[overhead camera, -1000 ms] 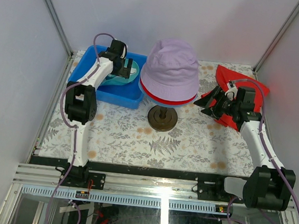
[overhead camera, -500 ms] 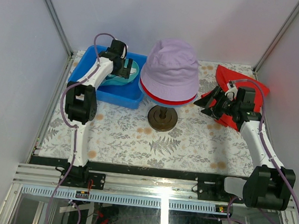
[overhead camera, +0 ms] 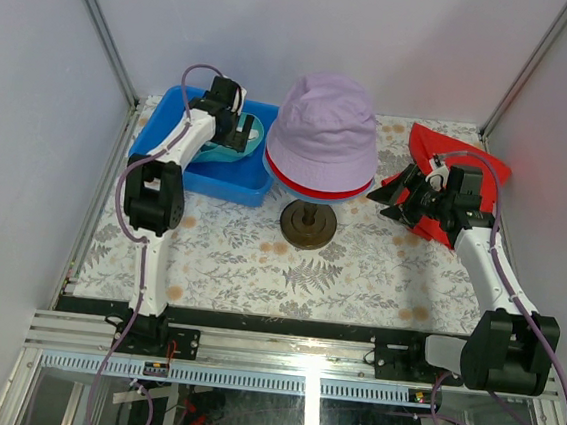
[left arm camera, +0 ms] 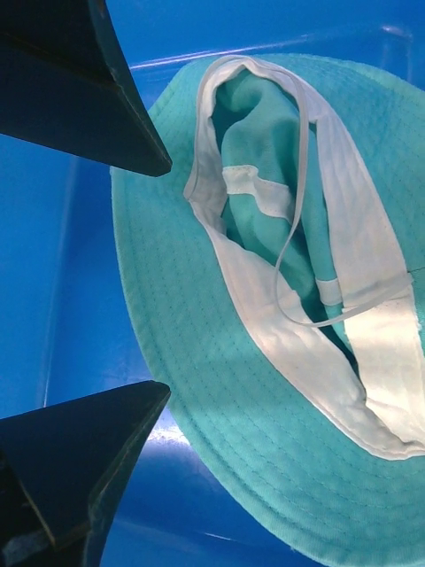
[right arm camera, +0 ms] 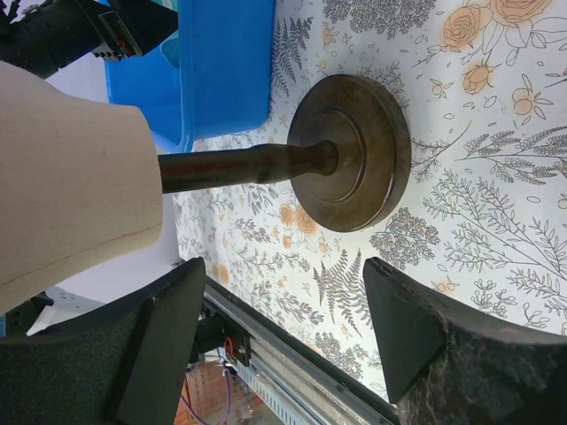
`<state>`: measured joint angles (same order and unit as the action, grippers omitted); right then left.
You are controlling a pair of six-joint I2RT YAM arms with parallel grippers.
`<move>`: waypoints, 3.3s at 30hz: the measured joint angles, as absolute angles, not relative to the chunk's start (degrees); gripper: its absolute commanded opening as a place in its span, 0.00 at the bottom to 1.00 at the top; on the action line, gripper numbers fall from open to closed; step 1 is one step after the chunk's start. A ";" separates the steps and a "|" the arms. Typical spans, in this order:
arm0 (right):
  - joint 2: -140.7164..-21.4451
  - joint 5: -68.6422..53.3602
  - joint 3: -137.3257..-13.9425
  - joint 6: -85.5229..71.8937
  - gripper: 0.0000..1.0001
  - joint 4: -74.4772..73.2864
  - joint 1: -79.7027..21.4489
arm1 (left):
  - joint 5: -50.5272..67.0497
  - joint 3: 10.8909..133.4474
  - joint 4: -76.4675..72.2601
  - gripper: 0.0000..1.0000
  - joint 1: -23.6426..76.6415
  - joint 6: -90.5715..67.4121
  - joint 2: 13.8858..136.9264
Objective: Stack the hats
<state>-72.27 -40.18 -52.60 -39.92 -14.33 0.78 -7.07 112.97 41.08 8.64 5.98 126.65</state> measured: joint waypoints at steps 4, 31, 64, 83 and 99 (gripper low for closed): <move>-72.27 -40.18 -52.58 -39.90 0.79 -14.48 0.78 | -7.09 115.35 41.82 1.00 8.64 6.26 128.95; -72.93 -40.14 -52.60 -39.88 0.80 -14.79 0.93 | -9.63 122.98 47.92 0.18 9.34 3.57 139.79; -78.30 -41.41 -66.70 -47.40 0.77 -1.89 1.56 | 44.29 113.47 26.59 0.01 -6.48 -43.09 100.92; -78.94 -44.07 -102.52 -52.64 0.83 13.10 -4.82 | 65.52 110.04 -31.94 0.03 -9.04 -108.22 93.82; -96.82 -39.00 -133.03 -40.45 1.00 -1.67 -25.02 | 65.30 118.39 -36.91 0.03 6.28 -116.97 95.35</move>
